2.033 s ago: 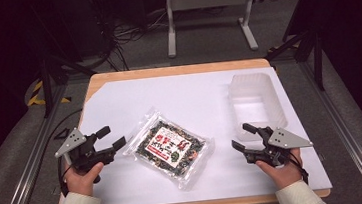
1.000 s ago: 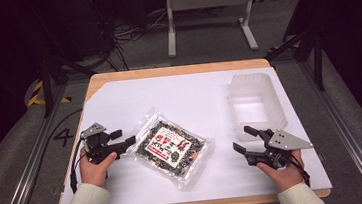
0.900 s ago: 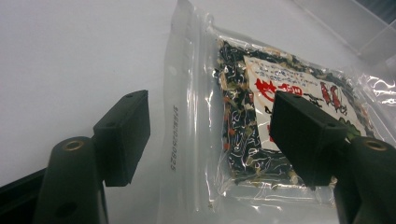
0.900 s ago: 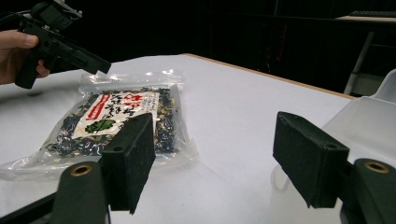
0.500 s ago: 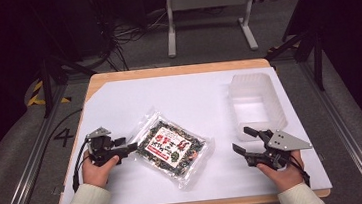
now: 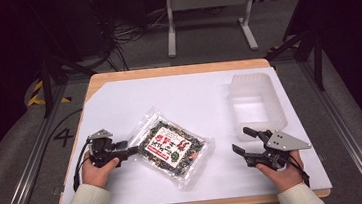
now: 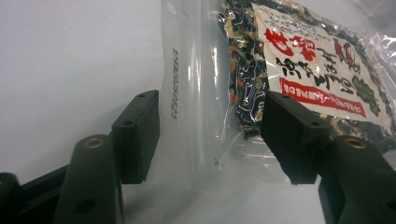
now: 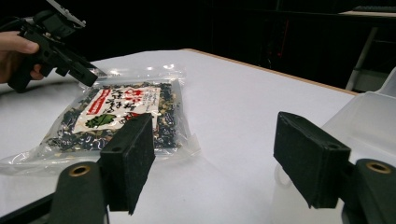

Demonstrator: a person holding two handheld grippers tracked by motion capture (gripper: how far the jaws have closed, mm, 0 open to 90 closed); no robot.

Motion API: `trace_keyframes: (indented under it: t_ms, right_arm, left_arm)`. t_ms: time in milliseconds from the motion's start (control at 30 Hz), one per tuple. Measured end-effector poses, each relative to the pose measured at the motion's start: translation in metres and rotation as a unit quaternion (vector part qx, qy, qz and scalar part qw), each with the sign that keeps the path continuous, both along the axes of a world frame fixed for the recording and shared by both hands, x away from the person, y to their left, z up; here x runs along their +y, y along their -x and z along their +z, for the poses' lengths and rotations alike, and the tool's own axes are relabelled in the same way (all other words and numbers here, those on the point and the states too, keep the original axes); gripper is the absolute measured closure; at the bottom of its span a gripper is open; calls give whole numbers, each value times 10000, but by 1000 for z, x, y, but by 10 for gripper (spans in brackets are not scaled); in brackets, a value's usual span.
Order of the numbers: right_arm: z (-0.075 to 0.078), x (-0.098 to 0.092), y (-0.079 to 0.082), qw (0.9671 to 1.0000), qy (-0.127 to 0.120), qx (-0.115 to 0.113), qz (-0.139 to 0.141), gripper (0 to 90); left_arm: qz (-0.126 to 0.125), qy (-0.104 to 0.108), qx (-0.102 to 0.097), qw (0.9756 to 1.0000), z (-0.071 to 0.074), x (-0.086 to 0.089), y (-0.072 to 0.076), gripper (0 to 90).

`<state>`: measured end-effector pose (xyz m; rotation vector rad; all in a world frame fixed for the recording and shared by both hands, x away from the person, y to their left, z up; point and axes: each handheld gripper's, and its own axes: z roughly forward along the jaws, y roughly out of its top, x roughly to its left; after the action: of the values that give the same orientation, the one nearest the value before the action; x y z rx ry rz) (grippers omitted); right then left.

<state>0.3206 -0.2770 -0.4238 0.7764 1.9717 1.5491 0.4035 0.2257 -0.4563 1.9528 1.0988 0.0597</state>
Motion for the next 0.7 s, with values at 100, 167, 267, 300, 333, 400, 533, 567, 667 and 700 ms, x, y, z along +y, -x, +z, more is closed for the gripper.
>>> trace_keyframes:
  t_ms: [100, 167, 267, 300, 333, 400, 533, 567, 667, 700]
  right_arm:
    - [0, 0, 0, 10000, -19, 12, 23, 288]
    - [0, 1, 0, 10000, -21, 5, 26, 289]
    - [0, 1, 0, 10000, 5, 3, 31, 289]
    - [0, 1, 0, 10000, 11, 4, 26, 289]
    - [0, 1, 0, 10000, 12, 2, 25, 289]
    - [0, 1, 0, 10000, 13, 0, 23, 291]
    - [0, 2, 0, 10000, 56, -22, 15, 301]
    - [0, 2, 0, 10000, 60, -25, 11, 303]
    - [0, 2, 0, 10000, 81, -44, -1, 308]
    - [0, 2, 0, 10000, 82, -43, 3, 309]
  left_arm:
    - [-74, -56, 30, 10000, 1, -1, 1, 451]
    - [-83, -66, 78, 9999, 1, -3, 2, 476]
    - [-131, -167, 64, 9998, 3, -5, 4, 507]
    - [-145, -228, 47, 9996, 3, -5, 4, 511]
    - [-139, -254, 30, 9996, 3, -5, 4, 519]
    - [-118, -292, 19, 9995, 4, -6, 5, 532]
    - [-93, -425, -60, 9990, 6, -7, 8, 589]
    - [-81, -445, -81, 9989, 6, -7, 8, 609]
    - [-75, -458, -108, 9989, 7, -8, 10, 647]
    - [-64, -490, -152, 9987, 7, -8, 10, 666]
